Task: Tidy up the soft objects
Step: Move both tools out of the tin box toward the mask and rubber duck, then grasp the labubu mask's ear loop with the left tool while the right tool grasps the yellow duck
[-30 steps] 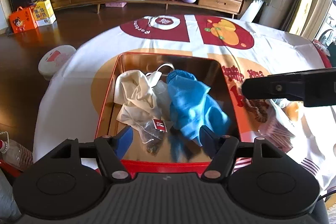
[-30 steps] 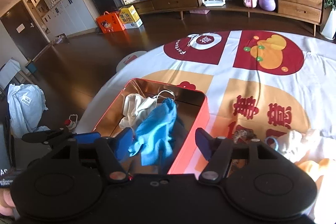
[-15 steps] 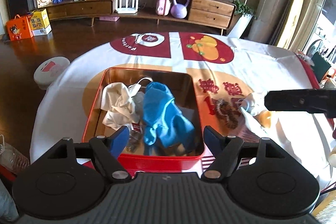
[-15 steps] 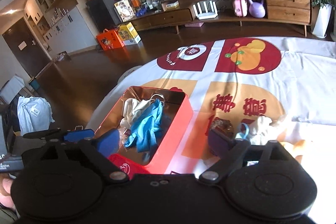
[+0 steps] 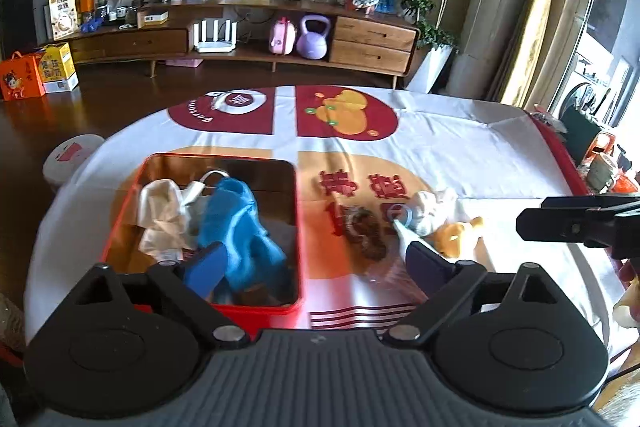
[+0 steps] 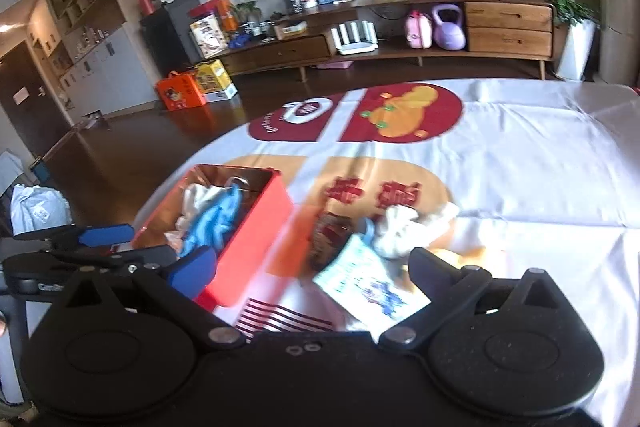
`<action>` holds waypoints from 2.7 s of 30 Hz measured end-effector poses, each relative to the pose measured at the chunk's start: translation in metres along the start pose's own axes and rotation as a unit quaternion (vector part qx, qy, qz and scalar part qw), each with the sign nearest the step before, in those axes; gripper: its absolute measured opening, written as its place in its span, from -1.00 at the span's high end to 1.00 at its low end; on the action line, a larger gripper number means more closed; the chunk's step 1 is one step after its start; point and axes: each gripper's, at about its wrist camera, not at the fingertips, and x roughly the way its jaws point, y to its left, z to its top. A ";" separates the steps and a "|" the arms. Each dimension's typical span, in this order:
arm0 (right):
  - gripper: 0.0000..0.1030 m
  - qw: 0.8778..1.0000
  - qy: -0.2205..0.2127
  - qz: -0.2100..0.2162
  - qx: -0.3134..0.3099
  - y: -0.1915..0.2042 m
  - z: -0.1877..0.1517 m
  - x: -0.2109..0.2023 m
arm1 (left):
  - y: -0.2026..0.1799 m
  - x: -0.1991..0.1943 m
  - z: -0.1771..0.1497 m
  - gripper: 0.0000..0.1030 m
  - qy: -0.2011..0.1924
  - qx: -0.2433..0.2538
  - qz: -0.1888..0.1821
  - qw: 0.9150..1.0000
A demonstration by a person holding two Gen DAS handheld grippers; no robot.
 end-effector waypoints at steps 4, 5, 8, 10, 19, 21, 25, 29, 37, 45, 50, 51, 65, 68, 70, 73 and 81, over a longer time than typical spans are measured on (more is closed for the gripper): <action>-0.98 1.000 0.004 -0.010 0.003 -0.015 -0.011 -0.005 | -0.016 0.005 -0.003 -0.90 -0.004 0.004 -0.006 1.000; -0.98 1.000 0.005 -0.013 0.001 -0.017 -0.014 -0.005 | -0.020 0.006 -0.004 -0.92 -0.005 0.007 -0.007 1.000; -0.98 1.000 0.011 -0.019 -0.008 -0.023 -0.025 -0.005 | -0.031 0.012 -0.005 -0.97 -0.008 0.017 -0.007 1.000; -0.98 1.000 0.015 -0.023 -0.013 -0.026 -0.031 -0.004 | -0.038 0.017 -0.004 -0.97 -0.007 0.022 -0.006 1.000; -0.98 0.998 0.021 -0.047 -0.038 -0.054 -0.036 0.009 | -0.062 0.051 -0.007 -0.97 0.014 0.038 -0.028 0.999; -0.98 0.997 0.031 -0.049 -0.045 -0.062 -0.034 0.015 | -0.066 0.058 -0.010 -0.97 0.017 0.039 -0.030 0.999; -0.95 0.996 0.043 -0.064 -0.046 -0.080 -0.028 0.030 | -0.077 0.075 -0.016 -0.97 0.023 0.053 -0.027 0.998; -0.95 0.995 0.060 -0.068 -0.045 -0.094 -0.024 0.045 | -0.086 0.087 -0.021 -0.97 0.024 0.068 -0.033 0.997; -0.93 0.994 0.072 -0.070 -0.046 -0.108 -0.019 0.065 | -0.095 0.111 -0.026 -0.96 0.033 0.078 -0.047 0.995; -0.93 0.992 0.089 -0.058 -0.066 -0.103 -0.016 0.086 | -0.105 0.122 -0.030 -0.95 0.035 0.101 -0.057 0.993; -0.93 0.993 0.088 -0.052 -0.065 -0.098 -0.013 0.097 | -0.109 0.128 -0.030 -0.95 0.034 0.109 -0.060 0.992; -0.93 0.993 0.086 -0.053 -0.068 -0.096 -0.013 0.097 | -0.109 0.129 -0.030 -0.94 0.034 0.109 -0.060 0.992; -0.40 0.989 0.103 -0.038 -0.101 -0.080 -0.016 0.119 | -0.117 0.138 -0.034 -0.38 0.028 0.137 -0.060 0.988; -0.29 0.989 0.105 -0.041 -0.101 -0.080 -0.018 0.121 | -0.119 0.140 -0.036 -0.33 0.029 0.147 -0.056 0.987; 0.01 0.988 0.102 -0.051 -0.105 -0.081 -0.019 0.121 | -0.122 0.141 -0.038 0.00 0.031 0.157 -0.059 0.985; 0.15 0.988 0.100 -0.051 -0.103 -0.086 -0.019 0.119 | -0.124 0.143 -0.039 0.31 0.031 0.166 -0.045 0.985; 0.52 0.992 0.086 -0.041 -0.086 -0.092 -0.023 0.109 | -0.119 0.143 -0.033 0.74 0.026 0.150 -0.042 0.987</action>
